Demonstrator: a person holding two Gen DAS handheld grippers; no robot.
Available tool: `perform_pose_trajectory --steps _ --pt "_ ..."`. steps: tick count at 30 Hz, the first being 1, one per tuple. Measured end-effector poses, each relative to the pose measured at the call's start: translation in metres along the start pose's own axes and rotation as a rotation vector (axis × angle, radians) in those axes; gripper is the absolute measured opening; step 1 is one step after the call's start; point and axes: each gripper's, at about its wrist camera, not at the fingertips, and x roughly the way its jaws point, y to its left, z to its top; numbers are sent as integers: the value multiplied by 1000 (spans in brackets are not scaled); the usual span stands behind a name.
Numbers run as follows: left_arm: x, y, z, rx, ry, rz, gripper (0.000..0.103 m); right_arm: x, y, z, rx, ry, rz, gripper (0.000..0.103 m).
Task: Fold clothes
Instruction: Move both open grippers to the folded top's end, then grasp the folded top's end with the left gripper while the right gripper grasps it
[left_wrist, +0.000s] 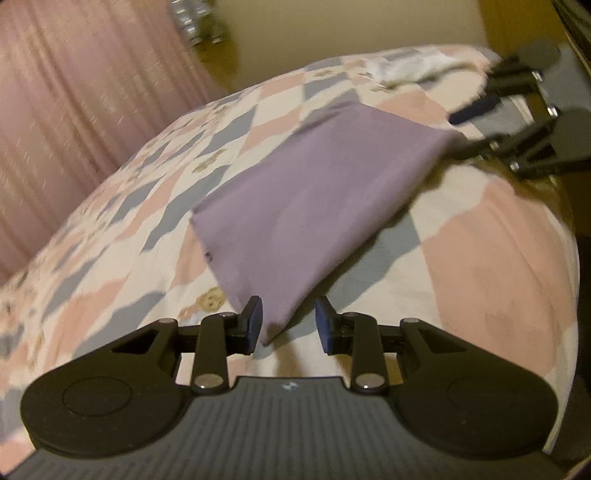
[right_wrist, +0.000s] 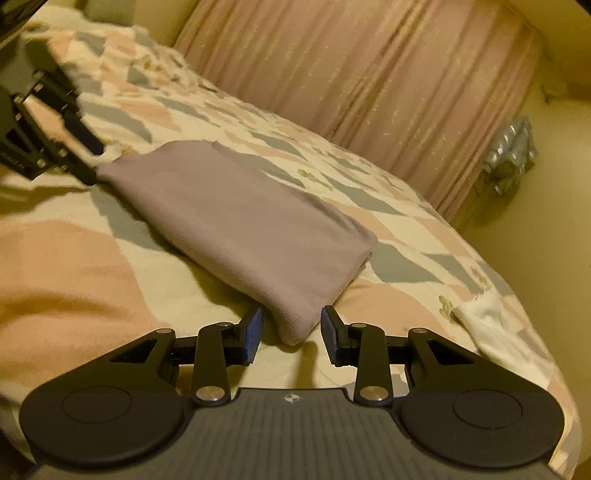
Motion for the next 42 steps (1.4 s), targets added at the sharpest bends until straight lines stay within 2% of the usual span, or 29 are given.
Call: perform_pose_trajectory --steps 3,24,27,30,33,38,42 --pt "6 -1 2 4 5 -14 27 -1 2 -3 -37 4 3 34" --pt "12 2 2 -25 20 -18 27 3 -9 -9 60 29 27 34" --pt "7 -5 1 60 12 16 30 -1 -7 -8 25 28 18 34" --pt "4 -26 -1 284 -5 67 33 -7 -3 -7 -41 21 5 37" --pt "12 -36 0 406 -8 76 33 -8 7 -6 -175 17 -6 40" --pt "30 -32 4 442 3 87 33 6 27 -1 -364 13 -14 40" --pt "37 -31 7 433 12 90 33 20 32 1 -393 20 -20 40"
